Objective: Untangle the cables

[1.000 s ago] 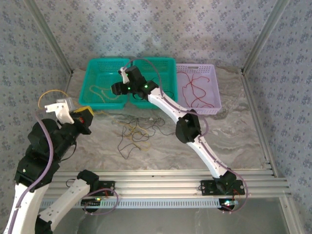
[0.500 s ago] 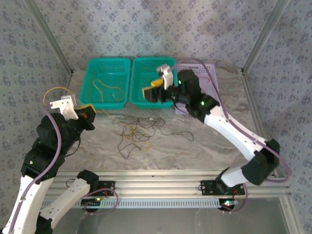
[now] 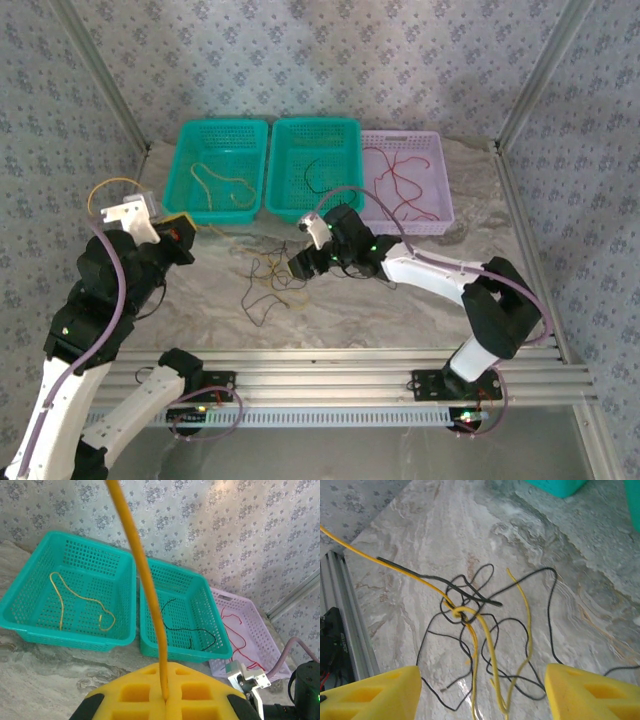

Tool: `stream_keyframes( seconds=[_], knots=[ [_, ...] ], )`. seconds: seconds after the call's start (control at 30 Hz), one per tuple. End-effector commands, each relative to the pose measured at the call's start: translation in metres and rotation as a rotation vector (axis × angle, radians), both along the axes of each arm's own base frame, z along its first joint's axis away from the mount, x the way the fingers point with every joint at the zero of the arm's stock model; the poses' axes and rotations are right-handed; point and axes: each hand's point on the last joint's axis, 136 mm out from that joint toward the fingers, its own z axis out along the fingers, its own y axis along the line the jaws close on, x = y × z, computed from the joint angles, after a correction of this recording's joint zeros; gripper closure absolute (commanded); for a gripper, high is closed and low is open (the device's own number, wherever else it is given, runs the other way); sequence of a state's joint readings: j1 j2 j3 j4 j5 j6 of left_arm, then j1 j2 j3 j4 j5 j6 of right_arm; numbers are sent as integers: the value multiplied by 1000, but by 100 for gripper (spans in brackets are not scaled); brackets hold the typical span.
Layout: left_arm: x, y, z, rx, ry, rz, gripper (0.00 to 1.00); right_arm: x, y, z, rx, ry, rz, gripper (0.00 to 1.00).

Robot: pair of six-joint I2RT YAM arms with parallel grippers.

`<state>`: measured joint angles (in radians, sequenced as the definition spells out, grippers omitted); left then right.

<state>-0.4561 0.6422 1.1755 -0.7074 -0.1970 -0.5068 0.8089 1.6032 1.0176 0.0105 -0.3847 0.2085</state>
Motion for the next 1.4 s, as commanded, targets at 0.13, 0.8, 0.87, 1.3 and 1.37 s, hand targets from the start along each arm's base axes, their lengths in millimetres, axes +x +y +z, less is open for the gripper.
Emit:
stream_keyframes(
  seconds=[0.13, 0.8, 0.87, 1.3, 1.37],
  knots=[
    [1, 7, 17, -11, -40, 40, 100, -12, 22, -36, -54, 32, 67, 39],
    [20, 41, 117, 197, -215, 235, 100, 42, -163, -60, -190, 90, -557, 100],
    [22, 44, 129, 216, -232, 259, 100, 37, -187, -71, -217, 118, -634, 100],
    [34, 47, 210, 283, -341, 314, 100, 20, -245, -83, -150, 163, -829, 100],
    [37, 43, 219, 293, -347, 302, 100, 20, -242, -82, -141, 163, -814, 100]
  ],
)
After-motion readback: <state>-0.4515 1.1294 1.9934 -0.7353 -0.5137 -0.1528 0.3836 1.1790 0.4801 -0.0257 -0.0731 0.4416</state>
